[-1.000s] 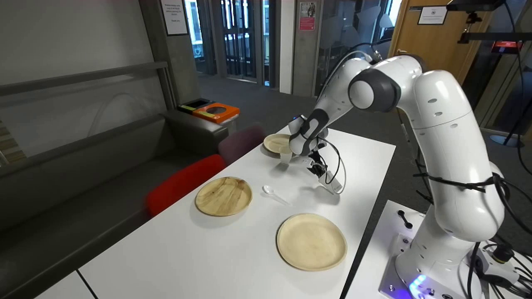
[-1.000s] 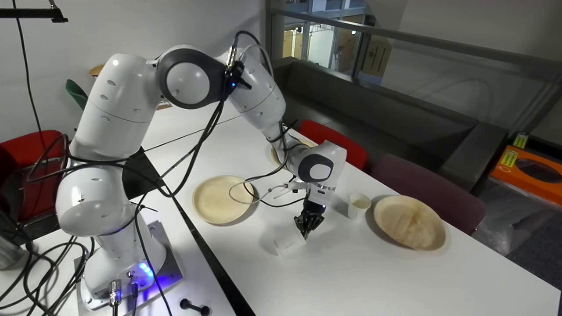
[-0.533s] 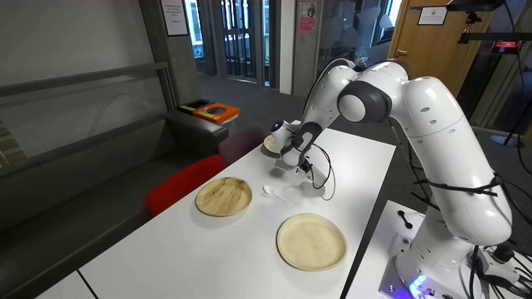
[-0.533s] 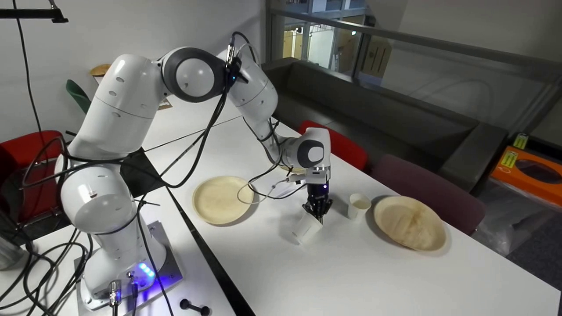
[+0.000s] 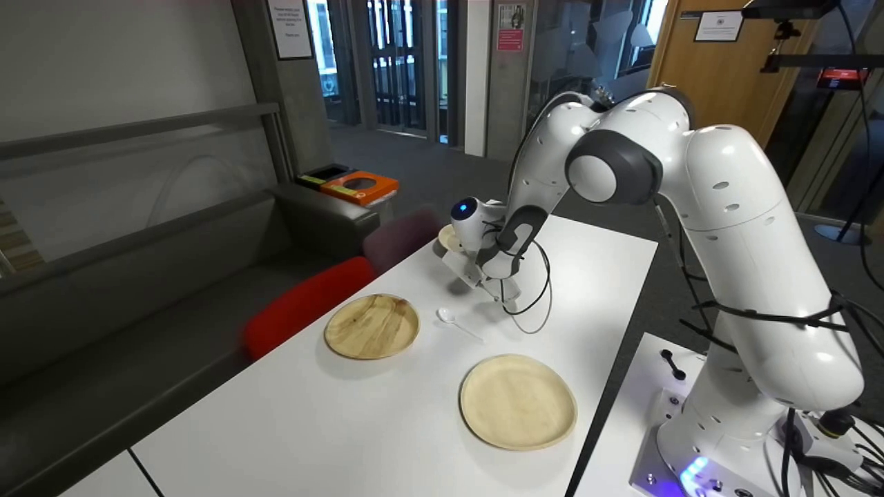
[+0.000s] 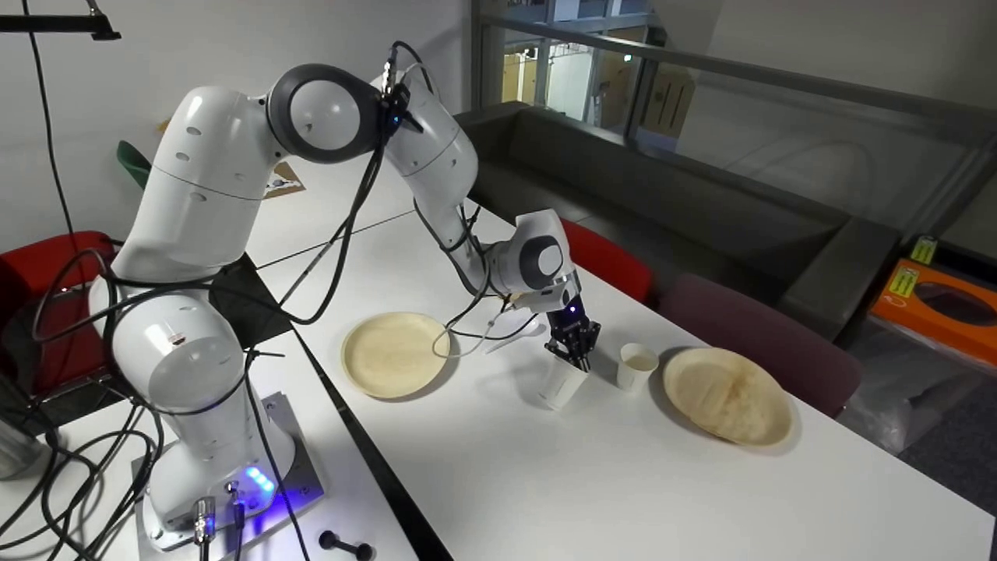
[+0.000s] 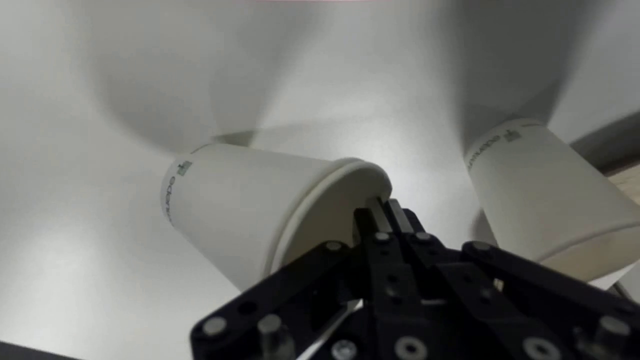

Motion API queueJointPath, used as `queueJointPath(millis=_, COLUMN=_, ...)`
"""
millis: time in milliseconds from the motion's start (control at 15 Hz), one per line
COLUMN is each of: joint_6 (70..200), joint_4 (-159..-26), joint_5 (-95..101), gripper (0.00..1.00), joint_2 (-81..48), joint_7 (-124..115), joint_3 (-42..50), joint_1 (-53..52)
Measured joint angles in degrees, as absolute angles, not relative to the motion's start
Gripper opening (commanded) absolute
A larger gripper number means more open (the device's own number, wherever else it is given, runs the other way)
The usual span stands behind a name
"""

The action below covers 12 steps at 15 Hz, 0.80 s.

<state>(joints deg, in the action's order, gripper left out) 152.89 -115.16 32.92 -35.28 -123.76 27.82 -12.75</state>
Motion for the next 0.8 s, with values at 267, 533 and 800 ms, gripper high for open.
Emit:
queueJointPath(millis=267, joint_6=164.79, joint_4=-122.72, joint_5=32.96, gripper=0.01, joint_2=-29.48, joint_7=-127.68, joint_3=28.41, joint_1=-13.0)
queueJointPath(millis=533, joint_6=176.05, joint_4=-130.25, joint_5=33.97, gripper=0.01, joint_2=-23.77, joint_7=-129.19, joint_3=33.08, joint_1=-15.92)
queueJointPath(millis=800, joint_6=181.03, joint_4=-133.8, joint_5=34.75, gripper=0.01, joint_2=-21.85, joint_7=-130.72, joint_3=38.11, joint_1=-19.52)
